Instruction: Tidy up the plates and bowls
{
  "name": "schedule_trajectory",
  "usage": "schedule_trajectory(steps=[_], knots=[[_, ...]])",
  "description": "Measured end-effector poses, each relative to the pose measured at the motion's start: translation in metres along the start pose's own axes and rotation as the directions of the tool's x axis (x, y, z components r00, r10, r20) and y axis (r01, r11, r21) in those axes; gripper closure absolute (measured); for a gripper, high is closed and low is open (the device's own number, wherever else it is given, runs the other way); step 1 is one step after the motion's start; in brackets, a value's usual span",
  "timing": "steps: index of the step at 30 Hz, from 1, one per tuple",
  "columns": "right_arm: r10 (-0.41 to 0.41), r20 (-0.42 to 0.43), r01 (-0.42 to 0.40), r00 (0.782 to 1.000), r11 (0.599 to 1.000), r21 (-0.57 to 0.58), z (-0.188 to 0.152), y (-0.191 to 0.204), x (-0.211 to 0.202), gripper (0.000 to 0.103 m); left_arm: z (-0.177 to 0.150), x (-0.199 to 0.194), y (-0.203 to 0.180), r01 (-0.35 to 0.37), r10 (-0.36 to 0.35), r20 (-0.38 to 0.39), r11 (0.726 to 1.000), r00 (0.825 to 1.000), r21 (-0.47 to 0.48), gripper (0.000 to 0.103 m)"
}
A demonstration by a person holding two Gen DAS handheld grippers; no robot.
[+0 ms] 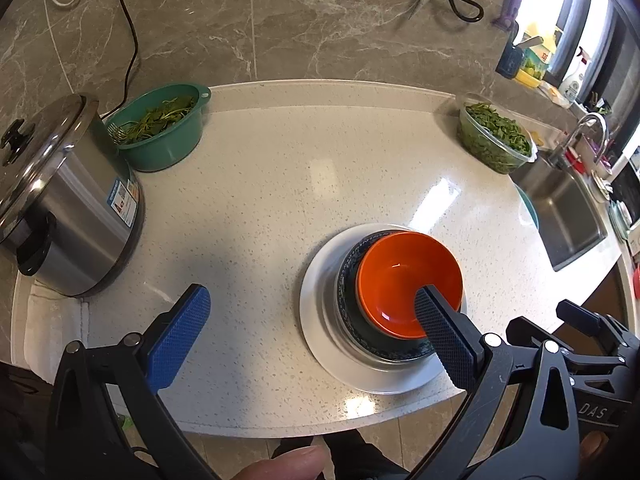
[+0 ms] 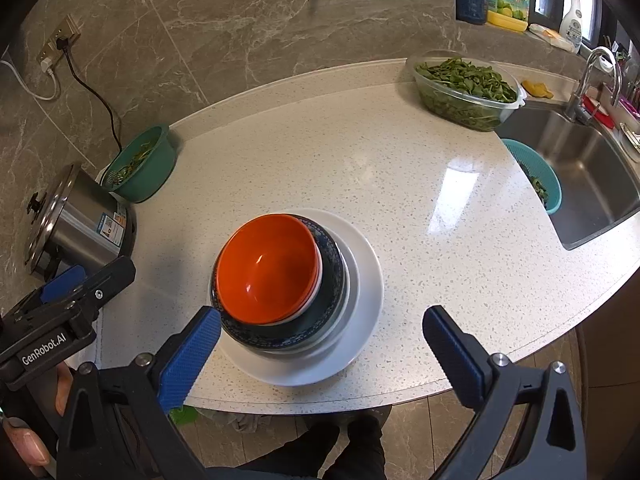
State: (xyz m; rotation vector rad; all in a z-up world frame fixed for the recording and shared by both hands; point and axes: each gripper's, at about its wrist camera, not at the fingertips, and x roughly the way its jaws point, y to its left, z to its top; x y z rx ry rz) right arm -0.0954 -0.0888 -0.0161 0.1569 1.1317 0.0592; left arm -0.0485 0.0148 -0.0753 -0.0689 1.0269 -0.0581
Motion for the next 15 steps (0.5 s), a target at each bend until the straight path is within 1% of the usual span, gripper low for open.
schedule_trajectory(steps=[6, 11, 15], knots=[[-0.018, 0.006, 0.018, 1.000, 1.000, -0.006, 0.0005, -0.0013, -0.0001, 0.000, -0.0005, 0.0029, -0.0019, -0.009, 0.009, -0.003, 1.000, 1.000, 0.003, 0.000], [-0.106, 0.066, 0.110, 0.992, 0.992, -0.054, 0.0024, 0.0049, -0.0078, 0.000, -0.0007, 0.0046, -0.0017, -0.020, 0.020, -0.007, 1.000, 1.000, 0.007, 0.000], [-0.109, 0.079, 0.115, 0.991, 0.991, -0.065, 0.0061, 0.0055, -0.0094, 0.000, -0.0019, 0.0063, -0.0028, -0.025, 0.025, -0.013, 1.000, 1.000, 0.008, 0.000]])
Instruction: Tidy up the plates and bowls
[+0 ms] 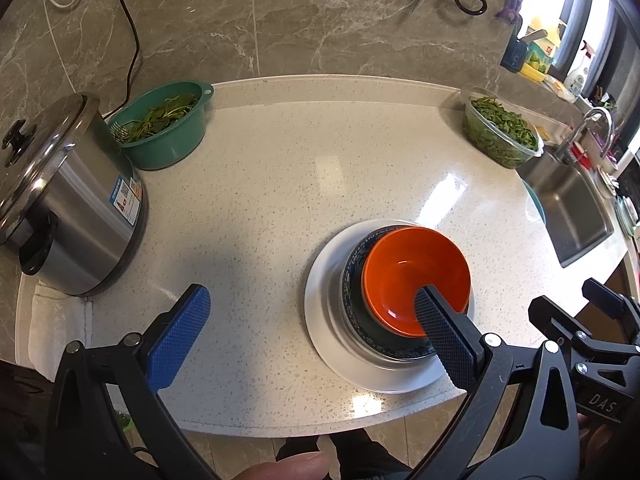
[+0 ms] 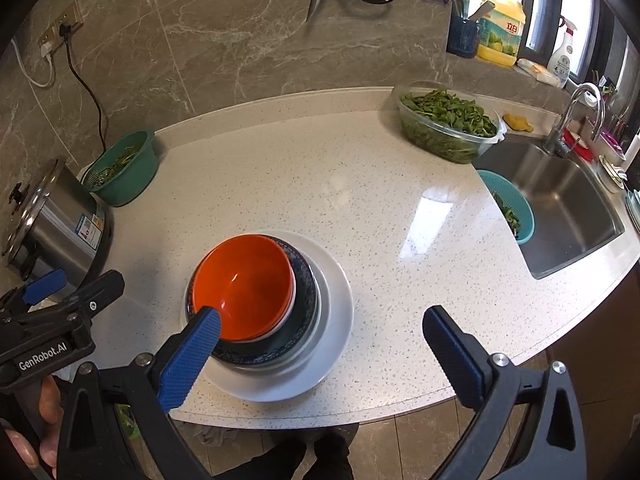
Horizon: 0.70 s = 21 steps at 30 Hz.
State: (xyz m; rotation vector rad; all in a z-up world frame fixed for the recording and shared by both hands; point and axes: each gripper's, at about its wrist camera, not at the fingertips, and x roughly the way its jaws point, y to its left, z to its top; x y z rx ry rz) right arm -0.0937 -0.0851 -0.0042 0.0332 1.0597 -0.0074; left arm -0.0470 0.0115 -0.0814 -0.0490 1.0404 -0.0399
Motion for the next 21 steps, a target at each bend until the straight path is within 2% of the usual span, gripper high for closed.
schedule_trajectory(steps=[21], knots=[[-0.005, -0.023, 0.005, 1.000, 1.000, -0.013, -0.0003, 0.0049, 0.0068, 0.000, 0.0005, 0.0074, -0.0005, 0.001, -0.001, -0.013, 1.000, 1.000, 0.000, 0.000]])
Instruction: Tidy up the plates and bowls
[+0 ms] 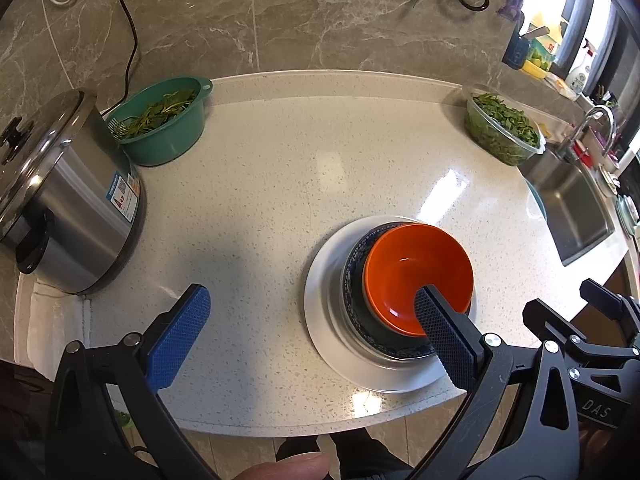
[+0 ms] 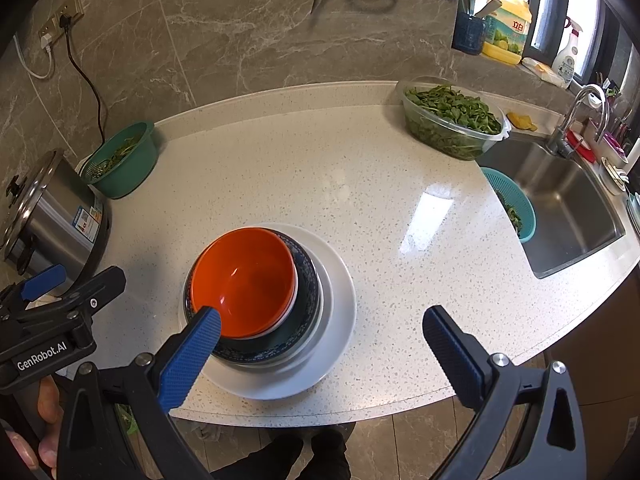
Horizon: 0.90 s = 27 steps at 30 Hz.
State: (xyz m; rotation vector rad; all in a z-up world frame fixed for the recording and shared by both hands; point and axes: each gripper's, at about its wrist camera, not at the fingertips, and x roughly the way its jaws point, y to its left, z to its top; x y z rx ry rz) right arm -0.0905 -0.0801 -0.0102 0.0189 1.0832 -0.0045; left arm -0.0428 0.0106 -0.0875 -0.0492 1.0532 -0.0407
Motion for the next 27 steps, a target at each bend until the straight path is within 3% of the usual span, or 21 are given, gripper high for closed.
schedule_trajectory(steps=[27], knots=[[0.002, -0.005, -0.002, 1.000, 1.000, -0.004, 0.0006, 0.0002, 0.0021, 0.000, 0.0007, 0.0029, 0.0003, 0.002, -0.002, -0.005, 1.000, 1.000, 0.000, 0.000]])
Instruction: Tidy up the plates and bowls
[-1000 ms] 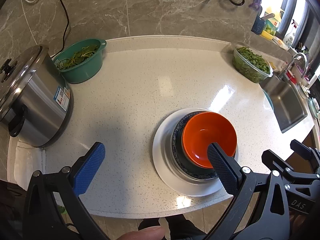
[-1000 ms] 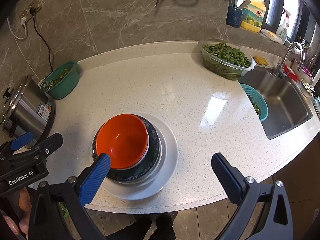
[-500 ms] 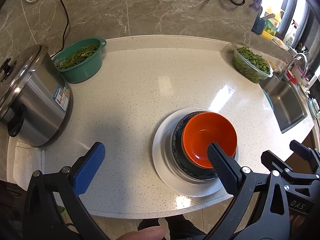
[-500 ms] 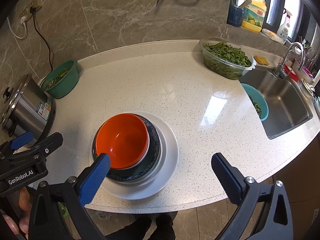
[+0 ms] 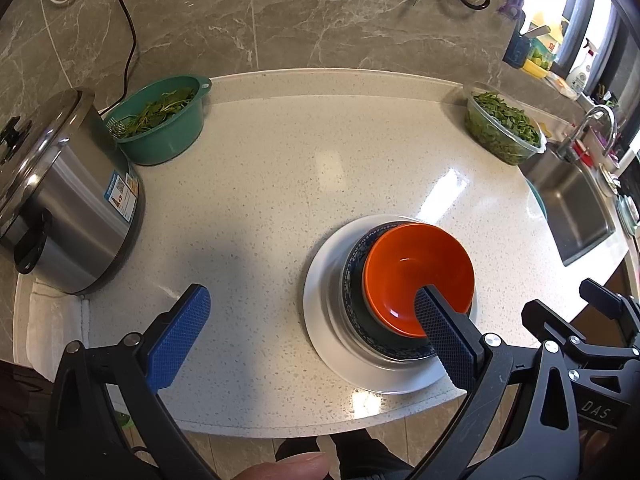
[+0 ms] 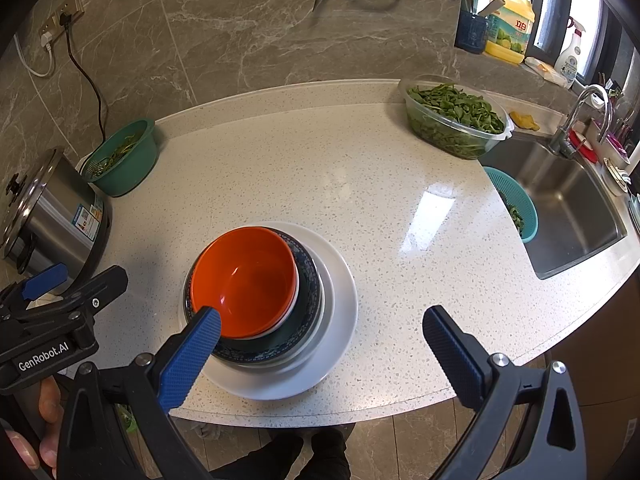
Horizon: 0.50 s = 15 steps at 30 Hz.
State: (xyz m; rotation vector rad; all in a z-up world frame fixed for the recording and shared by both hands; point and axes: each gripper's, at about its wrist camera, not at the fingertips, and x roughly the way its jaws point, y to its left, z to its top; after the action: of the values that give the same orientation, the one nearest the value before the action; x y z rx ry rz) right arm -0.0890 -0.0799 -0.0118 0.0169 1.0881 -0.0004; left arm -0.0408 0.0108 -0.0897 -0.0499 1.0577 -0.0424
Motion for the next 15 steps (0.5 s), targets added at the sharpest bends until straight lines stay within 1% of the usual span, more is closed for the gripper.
schedule_trajectory(steps=[15], knots=[[-0.001, -0.002, 0.001, 1.000, 1.000, 0.001, 0.0004, 0.0002, -0.0001, 0.000, 0.0005, 0.0010, 0.0003, -0.001, 0.001, 0.000, 1.000, 1.000, -0.002, 0.000]])
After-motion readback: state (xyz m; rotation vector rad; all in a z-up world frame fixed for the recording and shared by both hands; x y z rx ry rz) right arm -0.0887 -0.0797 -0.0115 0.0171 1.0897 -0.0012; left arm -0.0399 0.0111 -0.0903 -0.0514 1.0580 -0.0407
